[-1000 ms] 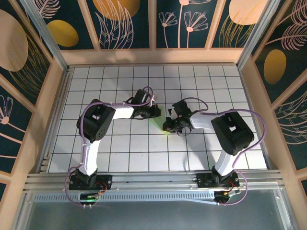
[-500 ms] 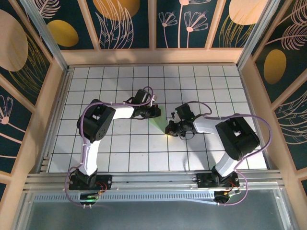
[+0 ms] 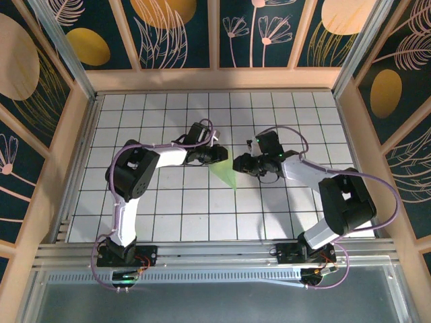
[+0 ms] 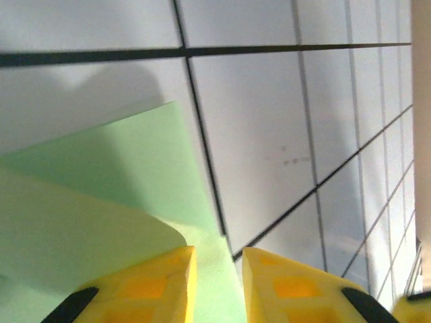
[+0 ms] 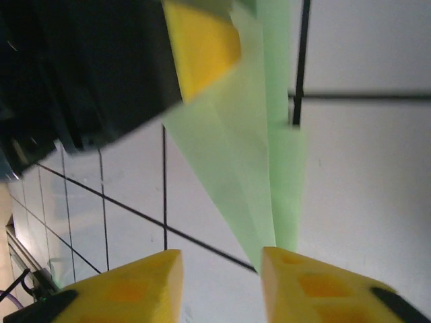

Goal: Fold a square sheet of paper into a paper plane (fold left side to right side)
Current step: Fourth fold the wing at the center of the table, then turn over the paper at the center of the table.

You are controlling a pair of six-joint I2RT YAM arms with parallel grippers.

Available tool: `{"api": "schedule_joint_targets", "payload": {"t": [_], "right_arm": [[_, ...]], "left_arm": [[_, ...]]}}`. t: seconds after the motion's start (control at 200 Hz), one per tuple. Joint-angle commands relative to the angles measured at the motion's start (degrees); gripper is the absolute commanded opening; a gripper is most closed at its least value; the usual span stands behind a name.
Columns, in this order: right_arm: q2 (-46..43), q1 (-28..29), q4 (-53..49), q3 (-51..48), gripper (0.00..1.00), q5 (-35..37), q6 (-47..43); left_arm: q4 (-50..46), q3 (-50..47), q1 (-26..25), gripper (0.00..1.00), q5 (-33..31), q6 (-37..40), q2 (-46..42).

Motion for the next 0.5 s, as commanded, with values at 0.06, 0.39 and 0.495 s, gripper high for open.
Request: {"api": "schedule_joint_targets", "payload": {"t": [0.06,0.39,0.495], "right_arm": [[7.7,-0.5,1.0,5.1,0.43,0.1,-6.4],[16.6,0.6,5.0,9.3,0.42,-4.1,-7.5],[18.2,1.1,5.6,9.9,0.39,-4.8,-7.5]], "left_arm": [[-1.6,0.9,0.8,0.29,-5.0,0.2,-7.3],[-0.2,-8.3,4.7,0.30,-10.4,-1.5,-14.6],[-0.4,-9.2,5.6,0.30,-10.3,-1.1,-15.3]]}}
